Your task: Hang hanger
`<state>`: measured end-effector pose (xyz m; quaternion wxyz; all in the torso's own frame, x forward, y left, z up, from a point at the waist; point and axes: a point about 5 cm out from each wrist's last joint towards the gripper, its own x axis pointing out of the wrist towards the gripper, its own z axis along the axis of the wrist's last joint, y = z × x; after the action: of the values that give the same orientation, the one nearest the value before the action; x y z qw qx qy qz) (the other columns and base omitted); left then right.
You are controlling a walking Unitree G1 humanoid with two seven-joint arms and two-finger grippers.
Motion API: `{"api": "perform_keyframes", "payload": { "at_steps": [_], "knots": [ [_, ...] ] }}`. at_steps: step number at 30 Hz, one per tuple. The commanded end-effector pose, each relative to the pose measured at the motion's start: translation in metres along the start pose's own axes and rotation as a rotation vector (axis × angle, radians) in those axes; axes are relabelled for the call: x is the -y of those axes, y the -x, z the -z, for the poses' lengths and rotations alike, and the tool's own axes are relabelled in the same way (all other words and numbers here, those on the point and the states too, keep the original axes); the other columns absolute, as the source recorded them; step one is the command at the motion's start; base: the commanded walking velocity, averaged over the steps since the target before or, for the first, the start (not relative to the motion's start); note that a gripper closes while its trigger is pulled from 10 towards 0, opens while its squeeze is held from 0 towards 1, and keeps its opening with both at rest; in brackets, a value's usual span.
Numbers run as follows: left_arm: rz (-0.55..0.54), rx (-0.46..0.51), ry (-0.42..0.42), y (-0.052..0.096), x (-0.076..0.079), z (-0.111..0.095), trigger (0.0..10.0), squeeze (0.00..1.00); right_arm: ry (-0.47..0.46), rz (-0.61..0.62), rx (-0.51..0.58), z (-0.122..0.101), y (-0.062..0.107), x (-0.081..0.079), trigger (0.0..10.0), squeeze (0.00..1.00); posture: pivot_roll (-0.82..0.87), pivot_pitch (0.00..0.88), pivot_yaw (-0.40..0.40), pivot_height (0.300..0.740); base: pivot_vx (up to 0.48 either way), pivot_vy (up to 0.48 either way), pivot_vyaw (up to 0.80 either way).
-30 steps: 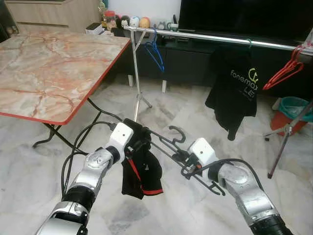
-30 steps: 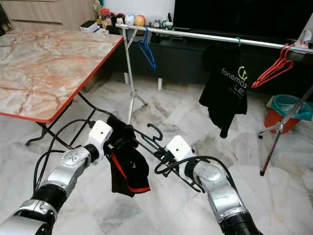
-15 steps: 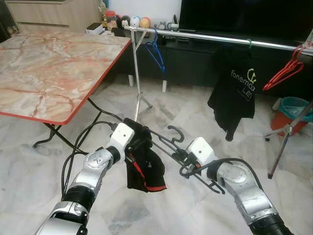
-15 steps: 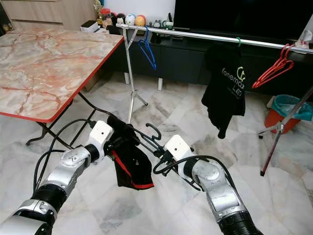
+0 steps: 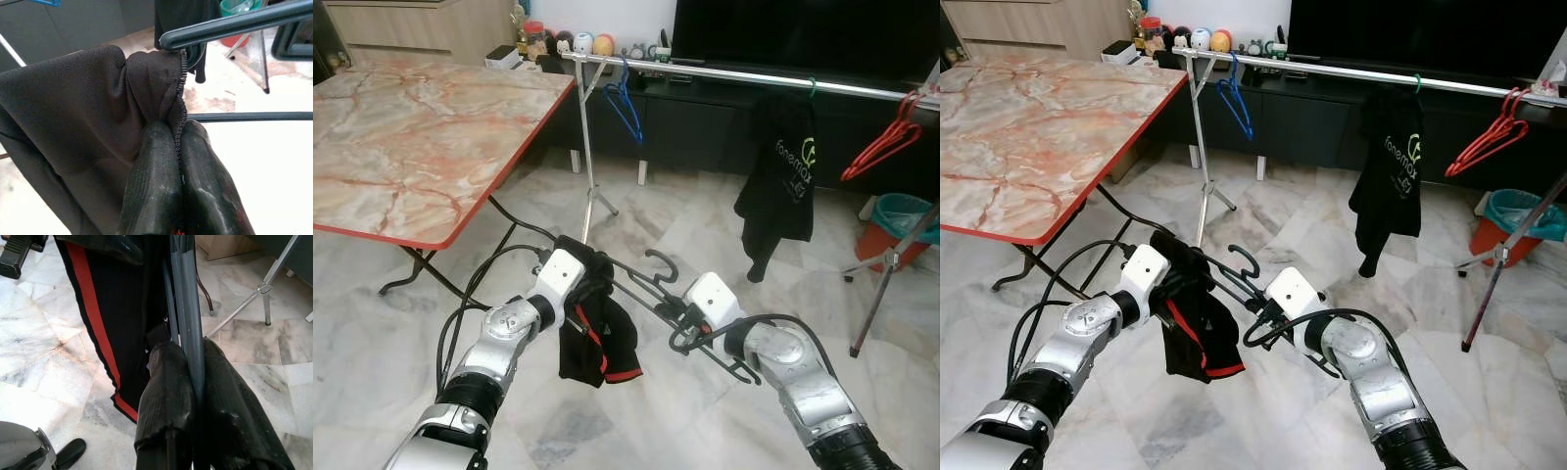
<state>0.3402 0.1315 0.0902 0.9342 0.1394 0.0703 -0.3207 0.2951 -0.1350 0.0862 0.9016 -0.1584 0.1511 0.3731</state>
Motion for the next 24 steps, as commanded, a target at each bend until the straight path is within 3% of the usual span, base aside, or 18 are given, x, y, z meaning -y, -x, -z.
{"api": "perform_keyframes", "payload": {
  "at_steps": [1, 13, 24],
  "knots": [
    [-0.009, -0.012, -0.026, 0.001, -0.001, 0.001, 0.0, 0.0, 0.035, -0.003, 0.043, -0.01, -0.002, 0.002, 0.0, 0.0, 0.07, 0.0, 0.014, 0.74, 0.0, 0.0, 0.0],
    [-0.046, -0.006, -0.034, 0.001, -0.004, -0.001, 0.0, 0.0, 0.089, -0.019, -0.054, 0.008, -0.006, -0.006, 0.0, 0.0, 0.08, 0.0, 0.012, 0.74, 0.0, 0.0, 0.0],
    [-0.15, -0.012, -0.038, 0.003, -0.018, -0.004, 0.0, 0.0, 0.141, -0.007, -0.203, 0.038, -0.001, -0.005, 0.0, 0.0, 0.08, 0.0, 0.009, 0.74, 0.0, 0.0, 0.0]
  ]
}}
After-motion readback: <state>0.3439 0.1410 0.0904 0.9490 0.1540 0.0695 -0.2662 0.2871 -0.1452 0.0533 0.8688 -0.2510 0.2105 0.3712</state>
